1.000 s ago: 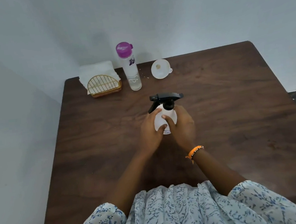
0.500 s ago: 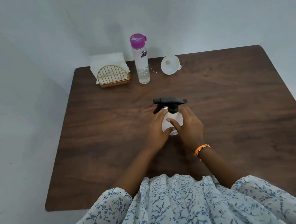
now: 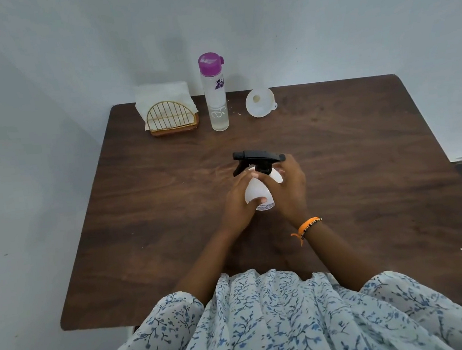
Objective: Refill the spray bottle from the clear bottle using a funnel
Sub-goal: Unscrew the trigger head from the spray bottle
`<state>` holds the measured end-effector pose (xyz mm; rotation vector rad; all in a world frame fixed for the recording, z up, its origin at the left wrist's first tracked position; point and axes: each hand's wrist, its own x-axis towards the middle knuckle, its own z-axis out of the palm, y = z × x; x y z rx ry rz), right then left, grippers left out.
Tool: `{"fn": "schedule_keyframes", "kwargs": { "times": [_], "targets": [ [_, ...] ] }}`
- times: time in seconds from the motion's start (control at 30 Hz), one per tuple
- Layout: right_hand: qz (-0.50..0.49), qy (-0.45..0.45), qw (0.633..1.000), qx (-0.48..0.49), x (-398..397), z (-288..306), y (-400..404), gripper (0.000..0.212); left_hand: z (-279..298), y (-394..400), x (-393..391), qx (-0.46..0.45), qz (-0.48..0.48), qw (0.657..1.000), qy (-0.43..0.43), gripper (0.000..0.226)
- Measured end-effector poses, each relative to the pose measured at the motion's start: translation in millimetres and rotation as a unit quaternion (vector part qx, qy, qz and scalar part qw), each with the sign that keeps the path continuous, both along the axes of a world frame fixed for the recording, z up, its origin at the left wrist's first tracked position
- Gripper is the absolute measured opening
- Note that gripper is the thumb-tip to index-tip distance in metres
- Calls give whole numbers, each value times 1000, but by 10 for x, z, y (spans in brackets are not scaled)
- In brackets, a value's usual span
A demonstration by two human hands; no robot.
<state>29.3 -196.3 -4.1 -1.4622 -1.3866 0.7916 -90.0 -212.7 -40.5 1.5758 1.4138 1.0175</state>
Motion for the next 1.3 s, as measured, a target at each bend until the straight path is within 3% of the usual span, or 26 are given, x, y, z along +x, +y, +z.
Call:
{"fn": "schedule_keyframes", "kwargs": {
  "times": [0.2, 0.4, 0.53, 0.67, 0.87, 0.97, 1.1, 1.3],
  "targets": [
    [35, 7, 999, 25, 17, -32, 15, 20, -43, 28, -27, -9, -21, 1000, 11, 61],
    [116, -65, 991, 21, 121, -39, 73, 28, -43, 45, -50, -46, -41, 998, 22, 65],
    [174, -80, 981, 10, 216, -82, 135, 32, -3, 38, -34, -91, -16, 995, -25, 63],
    [163, -70, 984, 27, 137, -87, 49, 46, 23, 3, -24, -78, -27, 996, -23, 60],
    [12, 22, 999, -23, -55, -15, 34, 41, -19, 23, -33, -86, -21, 996, -7, 57],
    [-7, 50, 998, -27, -67, 7, 38, 36, -40, 42, -35, -96, -26, 995, -7, 56],
    [61, 37, 997, -3, 47, -57, 21, 30, -12, 68, -53, -69, -44, 997, 8, 63],
    [150, -22, 988, 21, 219, -127, 74, 57, -31, 59, -62, -70, -47, 996, 18, 72]
  ]
}}
